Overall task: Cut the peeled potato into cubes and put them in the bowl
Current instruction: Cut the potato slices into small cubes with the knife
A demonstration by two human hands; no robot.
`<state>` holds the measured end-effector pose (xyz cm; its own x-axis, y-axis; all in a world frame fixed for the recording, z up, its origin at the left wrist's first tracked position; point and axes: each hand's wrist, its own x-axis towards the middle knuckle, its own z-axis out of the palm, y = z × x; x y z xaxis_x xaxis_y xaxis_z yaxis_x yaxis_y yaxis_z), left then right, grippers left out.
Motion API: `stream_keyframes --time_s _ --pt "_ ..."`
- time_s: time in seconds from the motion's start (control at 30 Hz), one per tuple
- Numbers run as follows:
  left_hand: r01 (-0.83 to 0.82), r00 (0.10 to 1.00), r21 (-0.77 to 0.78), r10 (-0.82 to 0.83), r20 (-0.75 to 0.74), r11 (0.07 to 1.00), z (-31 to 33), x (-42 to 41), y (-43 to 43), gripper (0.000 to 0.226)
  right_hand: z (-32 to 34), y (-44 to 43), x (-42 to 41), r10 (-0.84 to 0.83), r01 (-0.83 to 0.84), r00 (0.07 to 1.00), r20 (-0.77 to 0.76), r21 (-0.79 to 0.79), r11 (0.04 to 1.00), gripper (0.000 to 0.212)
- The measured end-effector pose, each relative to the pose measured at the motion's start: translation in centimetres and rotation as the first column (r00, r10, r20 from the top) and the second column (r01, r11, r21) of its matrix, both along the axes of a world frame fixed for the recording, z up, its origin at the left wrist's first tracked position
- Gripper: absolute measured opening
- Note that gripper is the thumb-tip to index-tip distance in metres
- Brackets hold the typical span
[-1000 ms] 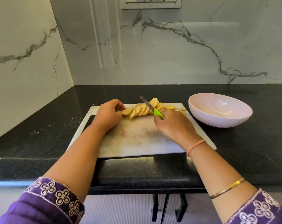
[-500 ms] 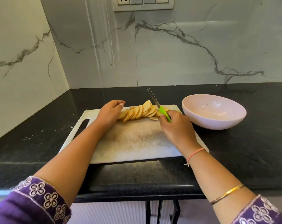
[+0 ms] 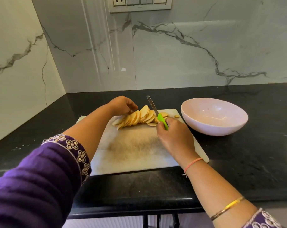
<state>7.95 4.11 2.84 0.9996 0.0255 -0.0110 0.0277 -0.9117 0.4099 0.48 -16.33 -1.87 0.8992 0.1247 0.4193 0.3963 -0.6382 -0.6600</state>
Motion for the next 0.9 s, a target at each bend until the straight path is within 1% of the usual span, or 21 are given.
stream_keyframes --time_s 0.07,0.17,0.27,0.43,0.53,0.7,0.8,0.83,0.9 --pt "0.006 1.0 0.028 -0.005 -0.025 1.0 0.4 0.2 0.2 0.029 0.0 0.1 0.1 -0.005 0.006 1.0 0.008 -0.013 1.0 0.037" --pt "-0.002 0.997 0.014 0.003 -0.082 1.0 0.6 0.3 0.1 0.03 -0.1 0.0 0.2 -0.011 0.011 1.0 0.007 -0.029 1.0 0.034" --pt "-0.041 0.995 -0.002 0.041 -0.092 0.999 0.6 0.3 0.1 0.03 -0.1 -0.1 0.3 -0.016 0.016 1.0 0.014 -0.03 0.999 0.036" --pt "-0.132 0.989 -0.031 0.13 -0.07 0.991 -0.1 0.1 0.7 0.026 -0.5 -0.1 0.2 -0.011 0.011 1.0 -0.005 -0.006 1.0 0.035" --pt "-0.204 0.976 -0.037 0.201 -0.082 0.978 -0.1 -0.4 1.7 0.023 -0.3 0.0 0.2 -0.008 0.008 1.0 -0.011 -0.008 1.0 0.035" --pt "-0.333 0.938 -0.036 0.328 -0.114 0.942 -0.3 -1.9 3.7 0.028 -0.1 0.1 0.1 -0.018 0.018 1.0 0.002 -0.034 0.999 0.036" --pt "-0.312 0.945 0.041 0.315 -0.09 0.949 -0.9 -3.1 3.3 0.034 -0.1 0.0 -0.1 -0.022 0.022 1.0 0.007 -0.041 0.999 0.037" --pt "-0.287 0.953 0.033 0.288 -0.088 0.957 -1.0 -3.5 3.1 0.037 -0.1 -0.1 -0.1 -0.021 0.022 1.0 0.007 -0.04 0.999 0.037" --pt "-0.187 0.972 0.008 0.187 -0.145 0.982 -0.8 -4.3 2.6 0.046 0.0 -0.1 -0.1 -0.019 0.019 1.0 0.009 -0.035 0.999 0.037"
